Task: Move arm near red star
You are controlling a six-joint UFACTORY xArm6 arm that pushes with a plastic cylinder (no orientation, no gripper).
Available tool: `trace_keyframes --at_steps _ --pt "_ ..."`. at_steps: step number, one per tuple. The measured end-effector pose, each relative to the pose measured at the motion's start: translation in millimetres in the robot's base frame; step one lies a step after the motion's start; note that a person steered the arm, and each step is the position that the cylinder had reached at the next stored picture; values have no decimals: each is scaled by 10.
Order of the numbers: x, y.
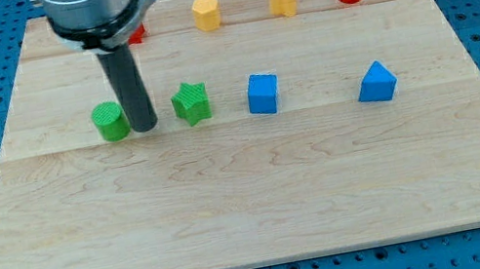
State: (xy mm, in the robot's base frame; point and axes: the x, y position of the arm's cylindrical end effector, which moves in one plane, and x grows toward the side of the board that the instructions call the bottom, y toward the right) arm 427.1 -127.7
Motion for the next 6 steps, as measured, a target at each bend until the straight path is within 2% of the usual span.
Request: trace_keyframes --at_steps 2,3,4,6 --pt "-127 -707" --pt "-270 -651" --pt "-477 -303" --pt "-1072 -261"
